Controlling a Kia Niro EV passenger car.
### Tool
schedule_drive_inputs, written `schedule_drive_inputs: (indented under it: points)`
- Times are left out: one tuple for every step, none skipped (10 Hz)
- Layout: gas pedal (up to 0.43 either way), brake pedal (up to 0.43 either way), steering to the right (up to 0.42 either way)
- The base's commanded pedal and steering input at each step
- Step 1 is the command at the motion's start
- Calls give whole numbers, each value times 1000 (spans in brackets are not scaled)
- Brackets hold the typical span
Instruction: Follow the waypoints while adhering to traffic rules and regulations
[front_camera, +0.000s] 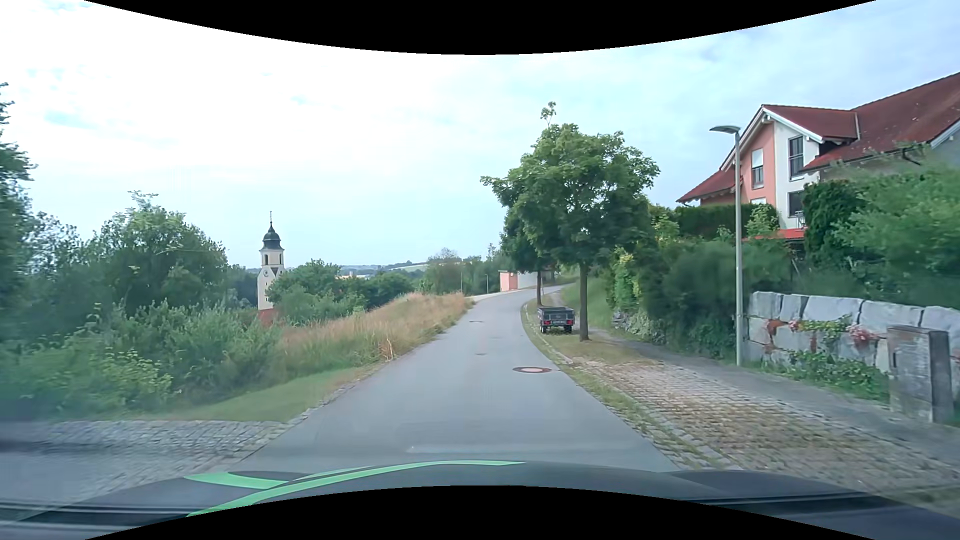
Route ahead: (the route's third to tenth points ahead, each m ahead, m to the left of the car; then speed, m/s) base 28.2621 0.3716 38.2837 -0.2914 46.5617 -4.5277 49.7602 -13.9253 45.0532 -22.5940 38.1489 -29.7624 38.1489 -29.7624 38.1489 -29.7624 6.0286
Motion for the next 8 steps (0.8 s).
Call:
schedule_drive_inputs:
  points:
    - [0,73,17]
    - [0,73,17]
    - [0,73,17]
    - [0,73,16]
    - [0,73,14]
    - [0,73,10]
    - [0,79,7]
    - [0,79,7]
